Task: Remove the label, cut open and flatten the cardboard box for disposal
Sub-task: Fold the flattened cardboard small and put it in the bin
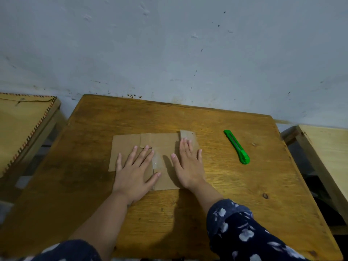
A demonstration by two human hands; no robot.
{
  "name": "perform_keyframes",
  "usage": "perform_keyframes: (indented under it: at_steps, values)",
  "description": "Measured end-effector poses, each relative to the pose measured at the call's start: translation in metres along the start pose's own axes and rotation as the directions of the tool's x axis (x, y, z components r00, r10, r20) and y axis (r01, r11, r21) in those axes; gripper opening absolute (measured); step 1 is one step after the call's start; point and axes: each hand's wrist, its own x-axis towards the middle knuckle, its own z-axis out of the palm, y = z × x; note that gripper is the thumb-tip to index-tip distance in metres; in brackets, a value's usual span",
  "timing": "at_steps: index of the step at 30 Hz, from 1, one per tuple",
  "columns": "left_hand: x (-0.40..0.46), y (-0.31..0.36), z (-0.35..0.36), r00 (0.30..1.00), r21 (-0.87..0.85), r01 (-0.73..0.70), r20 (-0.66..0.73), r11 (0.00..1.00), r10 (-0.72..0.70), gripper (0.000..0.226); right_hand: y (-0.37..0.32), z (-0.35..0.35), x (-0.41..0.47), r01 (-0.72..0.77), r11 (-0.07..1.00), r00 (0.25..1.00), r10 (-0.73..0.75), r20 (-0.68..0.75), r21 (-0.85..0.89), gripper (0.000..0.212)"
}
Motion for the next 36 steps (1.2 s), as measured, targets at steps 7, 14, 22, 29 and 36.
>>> perform_keyframes:
  at_steps: [7, 14, 22, 29, 36]
  values:
    - [0.001, 0.001, -0.002, 1.0, -0.01, 0.009, -0.001, 1.0, -0.009, 0.074, -0.001, 0.009, 0.005, -0.01, 0.989, 1.0, 0.011, 0.007, -0.148, 0.07]
    - [-0.001, 0.001, -0.002, 1.0, -0.025, 0.011, -0.008, 1.0, -0.011, 0.073, 0.008, -0.019, 0.002, 0.025, 0.956, 0.995, 0.004, -0.099, 0.292, 0.053]
    - [-0.001, -0.001, -0.002, 1.0, -0.072, 0.014, 0.011, 0.997, -0.013, 0.074, 0.021, -0.034, -0.002, -0.029, 0.865, 0.989, 0.099, -0.114, 0.501, 0.053]
    - [-0.003, -0.025, -0.022, 0.926, -0.392, 0.216, -0.208, 0.894, -0.314, 0.052, 0.022, -0.032, 0.001, -0.018, 0.861, 0.985, 0.102, -0.138, 0.508, 0.053]
    - [-0.016, -0.031, -0.029, 0.832, -0.768, 0.318, -0.056, 0.557, -0.552, 0.064, 0.029, -0.04, 0.002, -0.027, 0.791, 0.985, 0.127, -0.121, 0.612, 0.047]
